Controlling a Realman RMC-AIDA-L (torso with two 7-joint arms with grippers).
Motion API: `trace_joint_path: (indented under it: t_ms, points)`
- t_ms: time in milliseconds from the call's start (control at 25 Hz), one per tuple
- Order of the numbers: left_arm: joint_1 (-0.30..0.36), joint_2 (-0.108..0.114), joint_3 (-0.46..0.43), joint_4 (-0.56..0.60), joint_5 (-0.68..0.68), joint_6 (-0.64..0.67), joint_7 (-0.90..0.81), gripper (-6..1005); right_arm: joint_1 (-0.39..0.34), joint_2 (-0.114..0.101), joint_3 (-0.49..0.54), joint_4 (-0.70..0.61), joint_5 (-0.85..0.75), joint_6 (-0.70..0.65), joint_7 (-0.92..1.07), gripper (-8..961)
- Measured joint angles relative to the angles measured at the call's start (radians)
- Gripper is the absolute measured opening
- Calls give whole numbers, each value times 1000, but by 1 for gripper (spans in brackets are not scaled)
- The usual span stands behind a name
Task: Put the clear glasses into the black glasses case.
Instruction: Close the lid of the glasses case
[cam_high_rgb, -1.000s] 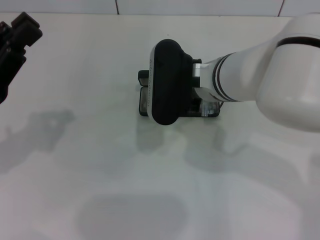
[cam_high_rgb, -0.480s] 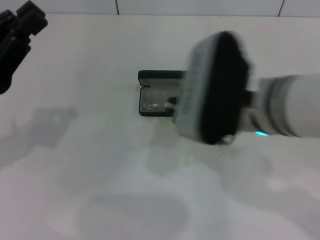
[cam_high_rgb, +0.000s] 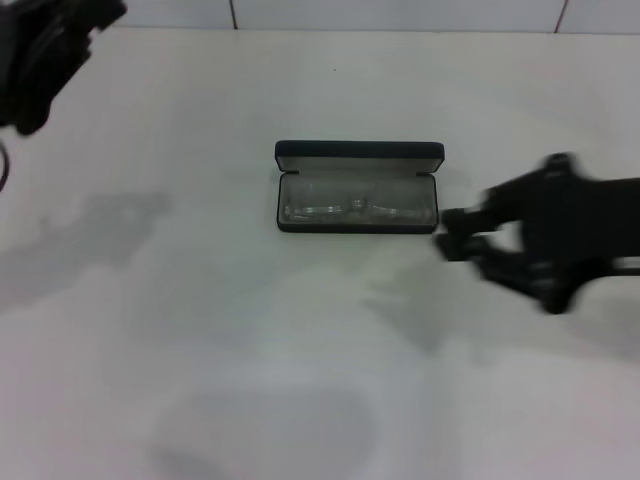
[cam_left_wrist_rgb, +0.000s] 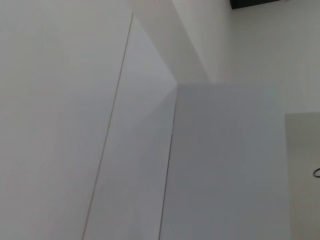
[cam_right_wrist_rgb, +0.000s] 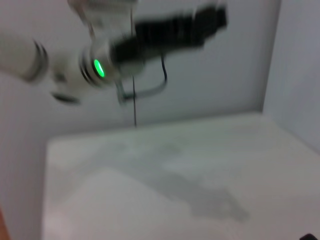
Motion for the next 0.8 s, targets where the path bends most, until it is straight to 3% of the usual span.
trace_joint_path:
  t_ms: [120, 240, 440, 680, 800]
  points:
    - [-45, 10, 1, 1, 20, -29, -37, 111, -11, 1, 193, 95, 117, -123, -72, 159]
    - [-93, 17, 2, 3, 60, -71, -61, 112, -16, 2, 329, 164, 132, -207, -104, 162]
    - [-162, 25, 4, 91, 230, -180, -120, 114, -20, 2, 452, 291, 162, -283, -153, 167]
    - [-249, 9, 6, 141, 468, -393, -169, 202, -37, 5, 538, 431, 188, -330, -173, 174]
    - [-302, -15, 7, 110, 561, -482, -162, 201, -45, 5, 568, 495, 184, -329, -191, 177]
